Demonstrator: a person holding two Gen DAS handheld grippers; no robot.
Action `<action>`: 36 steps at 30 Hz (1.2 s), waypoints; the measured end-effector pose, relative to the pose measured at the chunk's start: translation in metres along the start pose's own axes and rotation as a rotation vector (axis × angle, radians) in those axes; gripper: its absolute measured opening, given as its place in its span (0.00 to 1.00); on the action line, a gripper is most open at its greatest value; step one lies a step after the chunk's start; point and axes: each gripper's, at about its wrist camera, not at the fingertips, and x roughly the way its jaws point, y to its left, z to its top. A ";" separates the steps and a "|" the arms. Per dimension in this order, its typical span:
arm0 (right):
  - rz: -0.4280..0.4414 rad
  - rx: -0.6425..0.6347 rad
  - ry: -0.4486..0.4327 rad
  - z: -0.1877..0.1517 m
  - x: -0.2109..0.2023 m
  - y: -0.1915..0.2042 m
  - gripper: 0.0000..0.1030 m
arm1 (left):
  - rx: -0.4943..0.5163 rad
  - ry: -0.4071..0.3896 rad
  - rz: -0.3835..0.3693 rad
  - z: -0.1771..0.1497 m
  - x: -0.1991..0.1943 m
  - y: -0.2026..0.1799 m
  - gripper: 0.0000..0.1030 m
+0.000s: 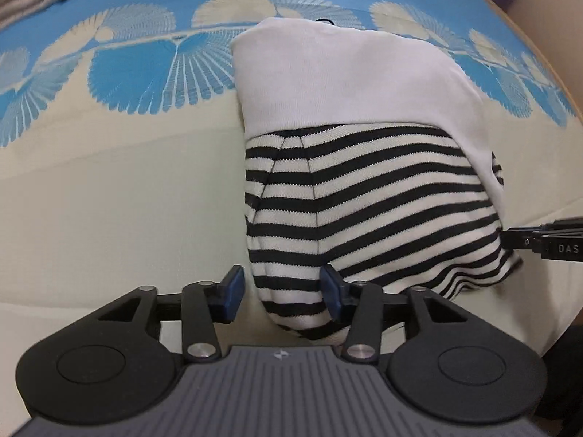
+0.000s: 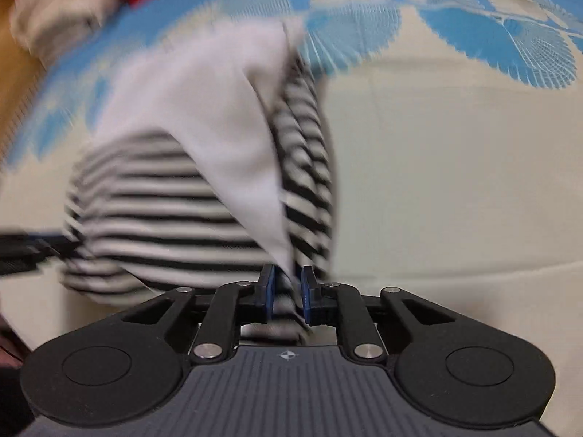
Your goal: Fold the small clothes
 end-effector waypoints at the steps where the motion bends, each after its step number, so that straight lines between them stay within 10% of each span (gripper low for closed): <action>1: -0.058 -0.024 -0.019 -0.002 -0.003 0.001 0.17 | -0.002 -0.005 0.009 -0.002 -0.002 0.000 0.53; 6: -0.081 -0.028 -0.359 -0.008 -0.082 0.001 0.28 | 0.076 -0.099 0.156 -0.012 -0.048 -0.015 0.63; 10: -0.101 -0.090 -0.578 -0.037 -0.144 0.019 0.87 | 0.089 -0.373 0.190 -0.037 -0.116 -0.036 0.98; 17: -0.051 -0.109 -0.746 -0.117 -0.185 0.041 0.87 | 0.005 -0.501 0.198 -0.106 -0.143 -0.063 1.00; 36: -0.076 -0.078 -0.618 -0.154 -0.153 0.066 0.89 | -0.101 -0.471 0.160 -0.145 -0.129 -0.092 1.00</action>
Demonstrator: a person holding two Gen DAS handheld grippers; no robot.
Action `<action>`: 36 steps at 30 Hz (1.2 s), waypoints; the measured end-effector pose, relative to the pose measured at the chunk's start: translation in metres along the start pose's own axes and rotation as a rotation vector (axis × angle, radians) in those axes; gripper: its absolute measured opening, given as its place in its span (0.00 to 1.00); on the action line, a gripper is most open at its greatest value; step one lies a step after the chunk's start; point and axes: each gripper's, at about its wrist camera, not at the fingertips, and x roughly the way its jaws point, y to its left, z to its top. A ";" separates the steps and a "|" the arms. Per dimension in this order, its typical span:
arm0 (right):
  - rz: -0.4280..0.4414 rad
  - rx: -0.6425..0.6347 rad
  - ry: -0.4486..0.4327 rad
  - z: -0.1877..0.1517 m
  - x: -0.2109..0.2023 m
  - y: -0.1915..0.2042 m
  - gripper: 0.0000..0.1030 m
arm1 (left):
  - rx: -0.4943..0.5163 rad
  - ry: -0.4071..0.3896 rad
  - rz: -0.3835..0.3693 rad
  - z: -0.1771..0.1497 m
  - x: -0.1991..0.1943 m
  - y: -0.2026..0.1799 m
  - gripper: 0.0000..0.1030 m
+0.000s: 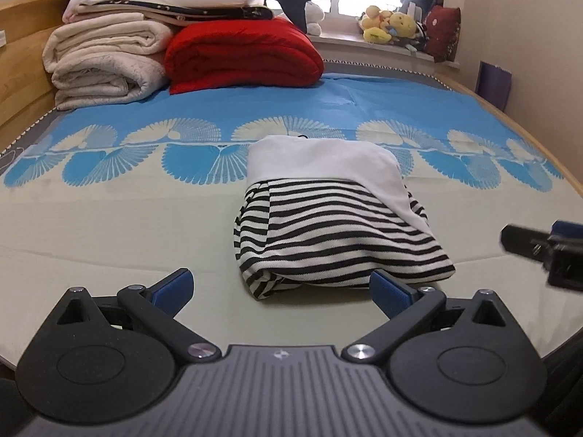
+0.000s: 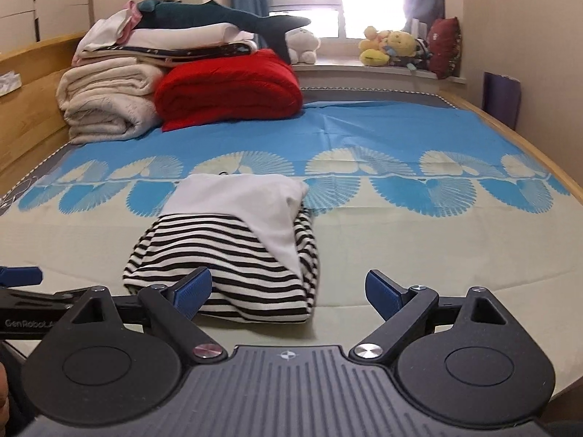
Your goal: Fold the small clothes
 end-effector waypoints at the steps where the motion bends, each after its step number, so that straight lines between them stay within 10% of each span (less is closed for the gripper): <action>1: 0.001 -0.002 0.004 0.000 0.001 0.002 0.89 | -0.005 -0.002 0.000 0.001 0.000 0.000 1.00; 36: 0.018 -0.036 0.041 0.001 0.021 0.027 0.89 | -0.026 0.004 -0.002 0.003 0.008 0.000 0.99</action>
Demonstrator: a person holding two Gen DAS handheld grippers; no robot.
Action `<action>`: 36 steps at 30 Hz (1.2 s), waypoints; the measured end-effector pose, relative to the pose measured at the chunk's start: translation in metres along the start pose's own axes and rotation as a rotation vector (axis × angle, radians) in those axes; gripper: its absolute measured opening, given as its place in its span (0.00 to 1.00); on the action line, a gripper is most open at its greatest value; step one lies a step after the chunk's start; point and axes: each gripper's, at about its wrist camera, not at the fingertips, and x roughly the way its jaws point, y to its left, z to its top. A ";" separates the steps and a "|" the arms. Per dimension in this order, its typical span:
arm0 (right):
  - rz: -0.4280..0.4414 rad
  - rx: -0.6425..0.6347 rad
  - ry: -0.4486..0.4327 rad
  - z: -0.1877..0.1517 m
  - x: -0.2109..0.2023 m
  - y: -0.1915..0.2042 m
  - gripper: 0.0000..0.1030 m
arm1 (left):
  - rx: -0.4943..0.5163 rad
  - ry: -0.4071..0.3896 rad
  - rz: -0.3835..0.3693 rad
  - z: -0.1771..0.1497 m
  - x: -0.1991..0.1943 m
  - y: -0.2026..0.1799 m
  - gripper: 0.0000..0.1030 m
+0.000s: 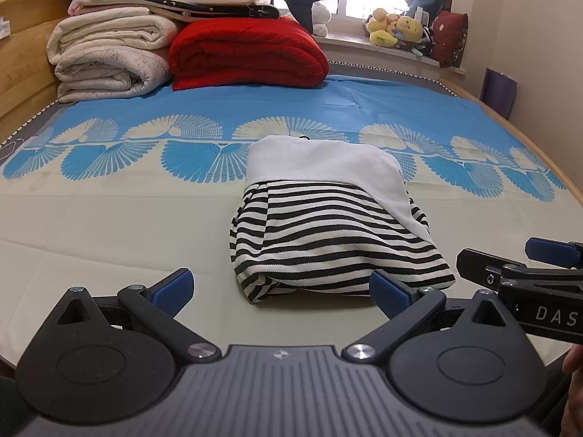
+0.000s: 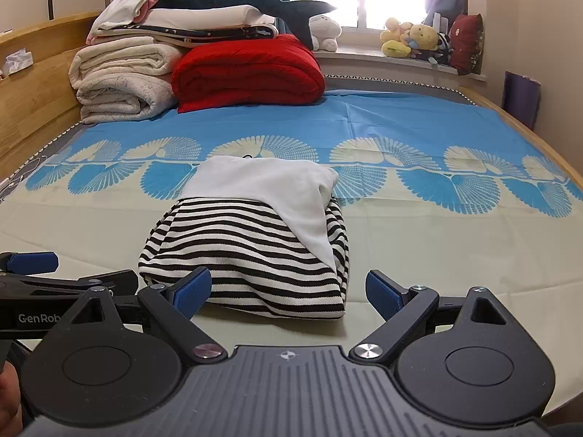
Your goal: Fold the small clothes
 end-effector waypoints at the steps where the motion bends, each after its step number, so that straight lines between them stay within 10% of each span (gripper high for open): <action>1: 0.000 0.000 0.000 0.000 0.000 0.000 0.89 | 0.000 0.000 0.000 0.000 0.000 0.000 0.99; 36: -0.006 0.005 0.006 -0.001 0.003 0.003 0.89 | -0.005 0.012 0.003 -0.002 0.003 -0.001 0.99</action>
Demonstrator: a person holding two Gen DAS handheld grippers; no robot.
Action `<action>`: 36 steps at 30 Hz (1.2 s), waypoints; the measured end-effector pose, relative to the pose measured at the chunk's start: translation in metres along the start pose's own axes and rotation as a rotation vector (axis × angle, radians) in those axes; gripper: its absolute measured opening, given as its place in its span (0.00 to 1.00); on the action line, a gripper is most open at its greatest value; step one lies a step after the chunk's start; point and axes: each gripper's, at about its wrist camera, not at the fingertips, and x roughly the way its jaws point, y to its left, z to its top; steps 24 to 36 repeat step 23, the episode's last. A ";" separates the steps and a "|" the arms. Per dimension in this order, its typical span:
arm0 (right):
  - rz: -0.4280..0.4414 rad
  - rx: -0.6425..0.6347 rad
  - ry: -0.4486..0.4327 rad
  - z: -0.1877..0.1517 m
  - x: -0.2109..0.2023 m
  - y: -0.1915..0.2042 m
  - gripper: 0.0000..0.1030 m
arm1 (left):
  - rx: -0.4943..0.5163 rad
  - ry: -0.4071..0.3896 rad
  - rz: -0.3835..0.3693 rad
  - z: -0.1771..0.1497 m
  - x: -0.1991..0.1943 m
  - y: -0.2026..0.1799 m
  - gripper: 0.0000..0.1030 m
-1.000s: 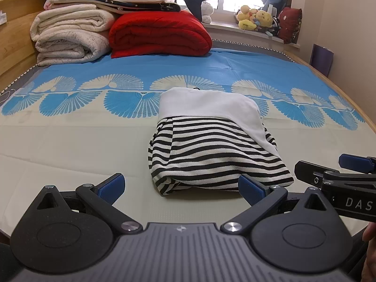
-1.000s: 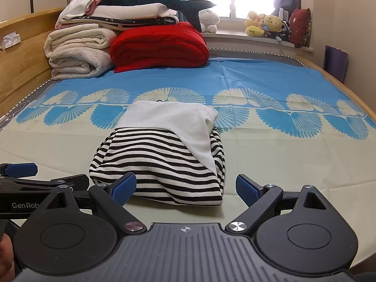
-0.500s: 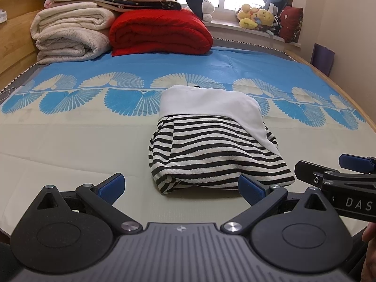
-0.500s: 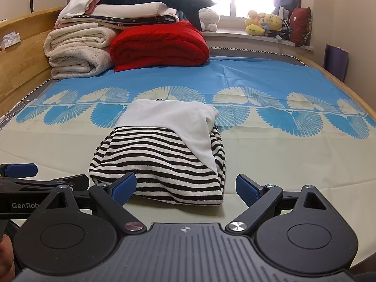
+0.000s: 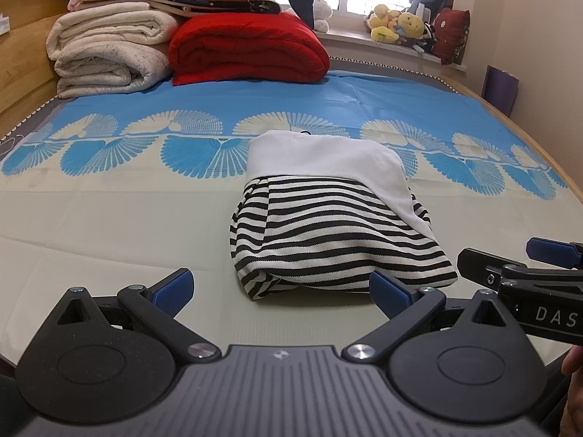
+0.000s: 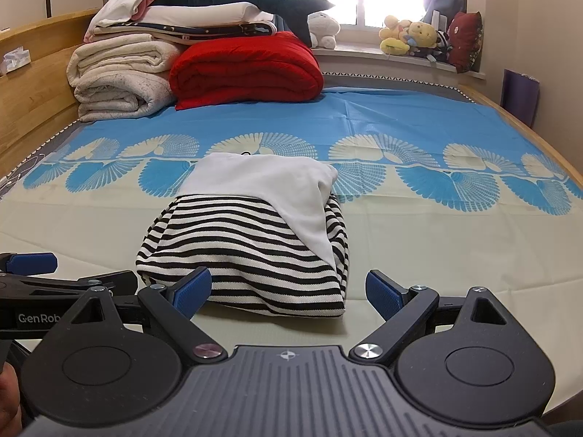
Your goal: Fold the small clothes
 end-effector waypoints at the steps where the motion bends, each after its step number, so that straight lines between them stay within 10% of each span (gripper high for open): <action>1: 0.000 -0.001 0.000 0.000 0.000 0.000 0.89 | 0.000 0.001 0.000 0.000 0.000 0.000 0.99; 36: -0.009 0.003 0.022 -0.005 0.002 0.000 0.89 | 0.022 0.006 0.003 -0.005 0.002 -0.004 0.99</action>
